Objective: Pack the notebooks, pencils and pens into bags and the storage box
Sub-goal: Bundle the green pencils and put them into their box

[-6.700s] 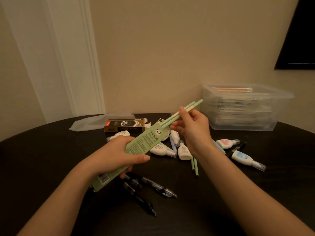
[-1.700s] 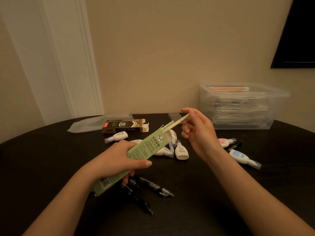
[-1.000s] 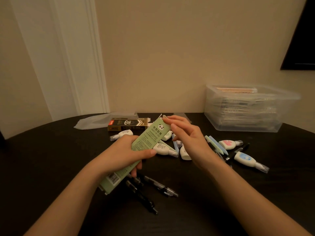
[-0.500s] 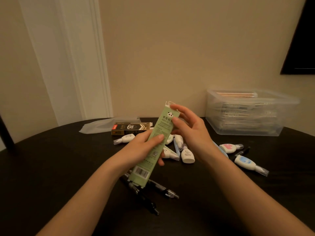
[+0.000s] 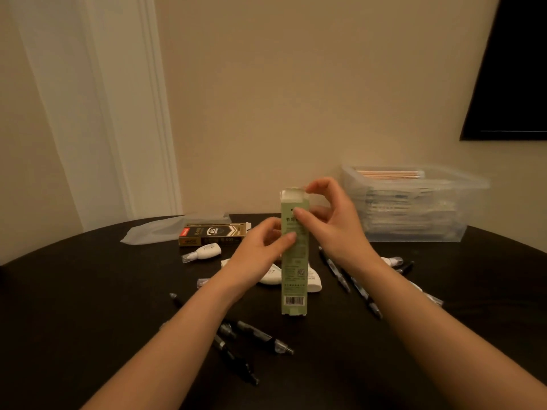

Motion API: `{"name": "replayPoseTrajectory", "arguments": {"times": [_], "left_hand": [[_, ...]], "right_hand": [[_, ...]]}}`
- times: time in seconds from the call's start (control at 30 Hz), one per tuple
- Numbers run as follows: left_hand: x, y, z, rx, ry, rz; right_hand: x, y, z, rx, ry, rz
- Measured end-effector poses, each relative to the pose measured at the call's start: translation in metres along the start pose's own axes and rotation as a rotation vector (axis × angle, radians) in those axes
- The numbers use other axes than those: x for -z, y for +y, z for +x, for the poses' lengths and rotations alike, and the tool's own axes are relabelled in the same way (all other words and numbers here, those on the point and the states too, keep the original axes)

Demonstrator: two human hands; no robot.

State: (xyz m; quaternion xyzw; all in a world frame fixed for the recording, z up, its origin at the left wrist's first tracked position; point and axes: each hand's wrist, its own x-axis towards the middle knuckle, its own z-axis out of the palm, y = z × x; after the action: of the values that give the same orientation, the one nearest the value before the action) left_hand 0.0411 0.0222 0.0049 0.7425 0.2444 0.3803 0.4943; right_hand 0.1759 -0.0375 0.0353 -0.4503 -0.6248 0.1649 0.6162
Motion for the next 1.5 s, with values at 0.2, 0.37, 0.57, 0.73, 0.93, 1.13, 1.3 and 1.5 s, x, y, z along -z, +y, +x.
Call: {"name": "replayPoseTrajectory", "arguments": {"times": [0.2, 0.37, 0.57, 0.73, 0.93, 1.13, 1.3, 1.5], "left_hand": [[-0.007, 0.006, -0.003, -0.247, 0.278, -0.041], [-0.014, 0.012, -0.002, -0.386, 0.263, 0.036], [-0.011, 0.012, -0.001, -0.451, 0.241, 0.17], [-0.006, 0.014, -0.001, -0.431, 0.229, 0.191], [-0.008, 0.016, -0.002, -0.379, 0.222, 0.146], [-0.002, 0.027, 0.002, -0.371, 0.238, 0.016], [-0.003, 0.033, 0.011, -0.321, 0.262, -0.027], [-0.006, 0.027, 0.011, -0.447, 0.27, 0.15]], "right_hand": [[0.004, 0.004, -0.011, -0.048, 0.031, 0.028], [0.004, 0.004, -0.019, -0.024, 0.025, 0.076], [0.011, -0.001, -0.018, -0.007, -0.029, 0.013], [0.015, -0.01, -0.01, -0.016, 0.064, 0.075], [0.015, -0.013, 0.006, 0.004, -0.013, -0.224], [0.017, -0.012, 0.006, -0.006, -0.034, -0.21], [0.017, -0.013, 0.006, -0.015, -0.032, -0.201], [0.02, -0.003, -0.005, 0.06, -0.01, -0.282]]}}
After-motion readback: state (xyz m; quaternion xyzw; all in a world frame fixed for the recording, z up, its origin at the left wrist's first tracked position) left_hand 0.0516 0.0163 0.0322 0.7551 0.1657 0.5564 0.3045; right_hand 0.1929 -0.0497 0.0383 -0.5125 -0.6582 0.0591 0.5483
